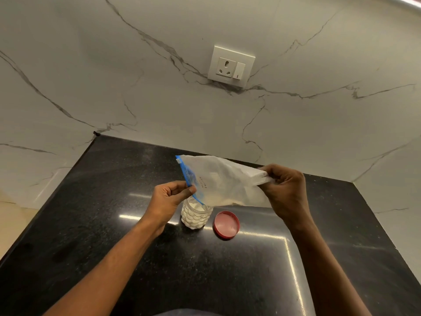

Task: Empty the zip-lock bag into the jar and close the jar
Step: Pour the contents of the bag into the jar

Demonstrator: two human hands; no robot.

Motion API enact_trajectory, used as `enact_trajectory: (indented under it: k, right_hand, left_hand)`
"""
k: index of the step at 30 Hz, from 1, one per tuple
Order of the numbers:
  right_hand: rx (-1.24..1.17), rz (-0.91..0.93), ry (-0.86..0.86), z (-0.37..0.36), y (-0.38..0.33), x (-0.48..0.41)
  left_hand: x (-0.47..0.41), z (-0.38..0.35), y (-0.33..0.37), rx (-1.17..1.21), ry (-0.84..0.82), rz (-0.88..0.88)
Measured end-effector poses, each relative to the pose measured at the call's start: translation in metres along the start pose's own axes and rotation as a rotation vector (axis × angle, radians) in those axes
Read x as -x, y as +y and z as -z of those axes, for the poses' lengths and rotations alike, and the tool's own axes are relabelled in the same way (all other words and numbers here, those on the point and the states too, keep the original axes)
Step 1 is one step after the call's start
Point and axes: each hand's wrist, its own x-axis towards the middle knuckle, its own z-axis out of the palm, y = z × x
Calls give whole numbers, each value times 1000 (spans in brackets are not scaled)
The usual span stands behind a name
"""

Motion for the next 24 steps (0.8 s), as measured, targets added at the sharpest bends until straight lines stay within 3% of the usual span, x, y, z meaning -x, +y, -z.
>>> enact_trajectory:
  k: [4,8,11,16,19,24]
  right_hand:
    - [-10,-7,-69,-1,-4,0]
    - [23,15,27,-1,-3,-2]
    - [90,31,-44,-3,-6,-2]
    - [123,69,22,-2,-7,-7]
    - [126,56,-63,-6,-10,-8]
    - [77,71,-4,-7,-18,-12]
  left_hand:
    - [-1,0,0,-3,4,2]
    - [0,1,-2,-22,10,12]
    - [1,3,-3,-23,14,16]
    - [3,4,-1,-39,34,13]
    - [3,5,-1,-52,42,30]
    - [5,7,-1,-78,54,100]
